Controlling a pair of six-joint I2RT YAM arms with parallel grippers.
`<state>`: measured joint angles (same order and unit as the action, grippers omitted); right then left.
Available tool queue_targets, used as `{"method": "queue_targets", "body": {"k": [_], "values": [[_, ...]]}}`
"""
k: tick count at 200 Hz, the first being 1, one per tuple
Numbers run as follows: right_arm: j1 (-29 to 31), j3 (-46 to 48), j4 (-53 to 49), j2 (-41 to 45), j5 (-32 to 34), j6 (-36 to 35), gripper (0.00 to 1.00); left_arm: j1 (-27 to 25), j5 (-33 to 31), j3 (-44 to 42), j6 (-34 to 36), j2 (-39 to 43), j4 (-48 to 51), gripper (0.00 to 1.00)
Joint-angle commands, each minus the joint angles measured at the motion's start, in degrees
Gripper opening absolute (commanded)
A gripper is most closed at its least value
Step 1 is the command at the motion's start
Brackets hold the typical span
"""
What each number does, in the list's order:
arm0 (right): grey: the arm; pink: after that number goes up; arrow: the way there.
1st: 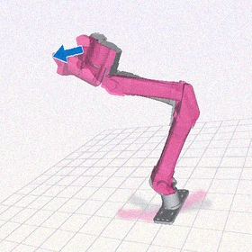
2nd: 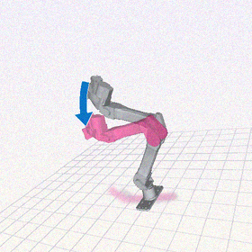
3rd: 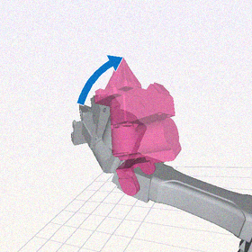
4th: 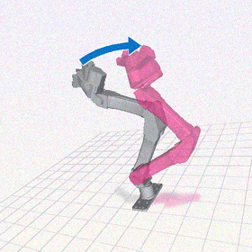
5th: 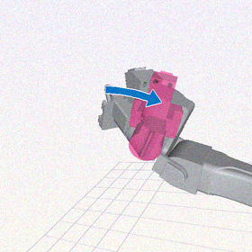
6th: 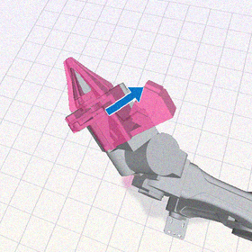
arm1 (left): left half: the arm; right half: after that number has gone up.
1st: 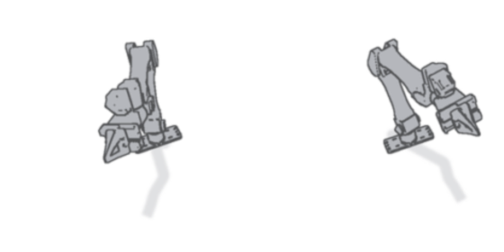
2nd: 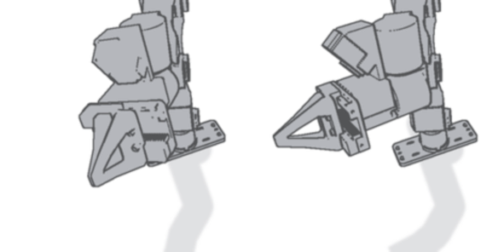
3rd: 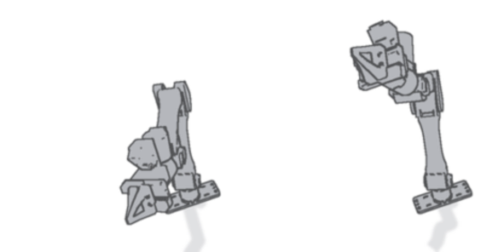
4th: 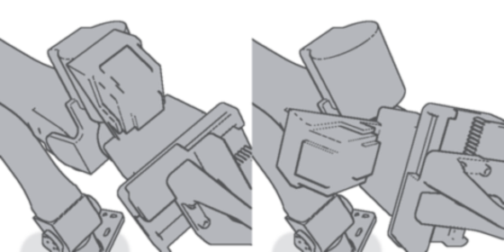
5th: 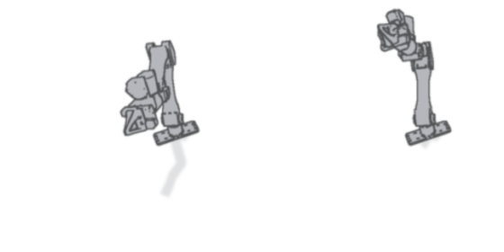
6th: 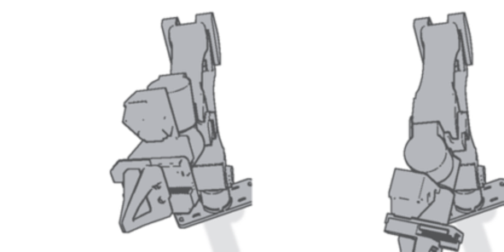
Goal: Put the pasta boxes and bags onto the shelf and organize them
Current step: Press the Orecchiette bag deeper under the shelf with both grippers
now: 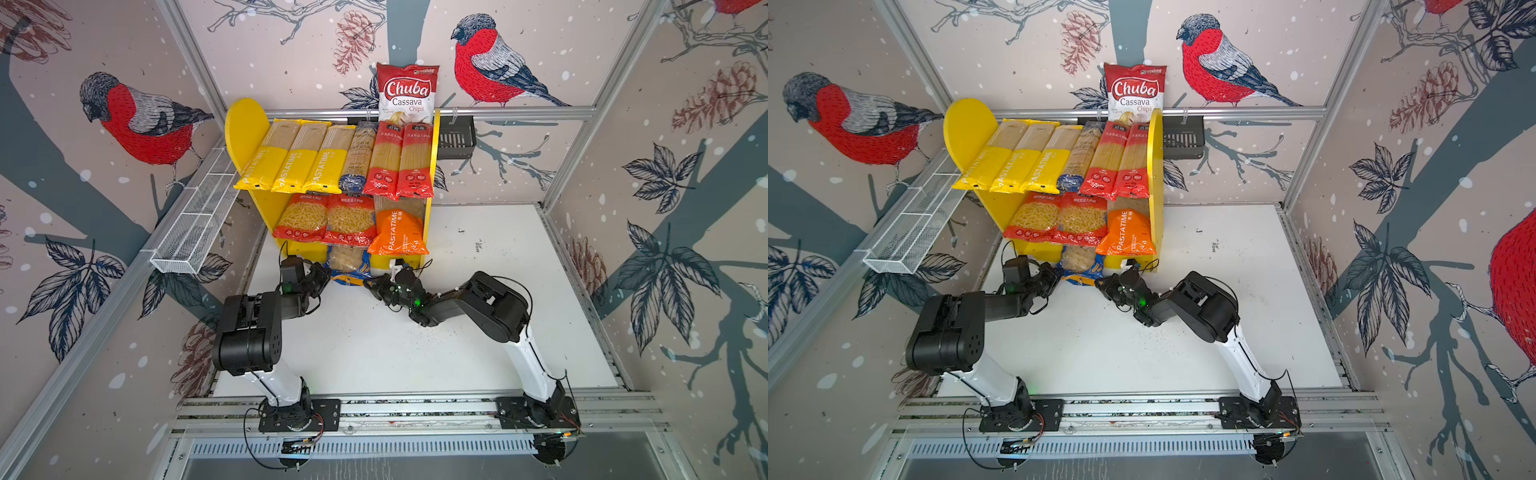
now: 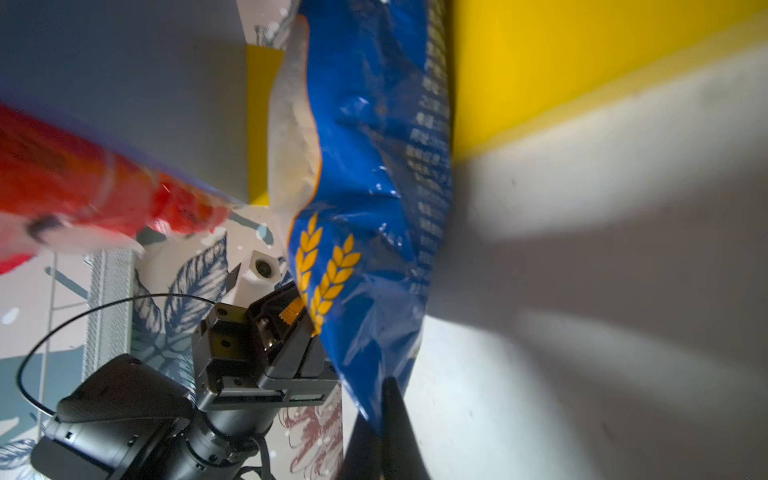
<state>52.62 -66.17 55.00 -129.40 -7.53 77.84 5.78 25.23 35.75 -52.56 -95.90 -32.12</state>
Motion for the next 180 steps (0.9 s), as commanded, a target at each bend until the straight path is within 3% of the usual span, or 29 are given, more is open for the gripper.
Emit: {"method": "queue_targets", "body": {"k": [1,28,63,98,144,169,180], "values": [[-0.6,-1.9,3.1,0.4,4.1,-2.1,0.00,0.1,0.5,2.7,-1.4,-1.6,-6.0,0.04],[-0.7,-5.5,0.7,-1.1,7.3,-2.8,0.00,0.0,0.8,5.5,-1.4,-2.9,-4.7,0.10],[-0.5,-8.1,0.0,-3.6,10.4,-2.2,0.00,0.0,-2.5,4.5,0.5,0.1,-1.3,0.36],[-0.6,-10.5,-0.9,-5.7,11.5,-2.2,0.00,0.3,-4.9,2.2,1.7,2.9,0.4,0.44],[-0.4,-9.6,-0.8,-5.5,9.6,-1.8,0.00,0.3,-6.3,0.2,2.2,7.3,2.9,0.46],[-0.5,-6.1,0.1,-3.1,8.1,-1.8,0.13,0.3,-8.1,-1.8,2.9,11.3,4.7,0.46],[-0.7,-4.3,1.1,-2.0,7.0,-1.9,0.27,0.3,-8.9,-2.7,3.2,13.1,5.7,0.46]]}}
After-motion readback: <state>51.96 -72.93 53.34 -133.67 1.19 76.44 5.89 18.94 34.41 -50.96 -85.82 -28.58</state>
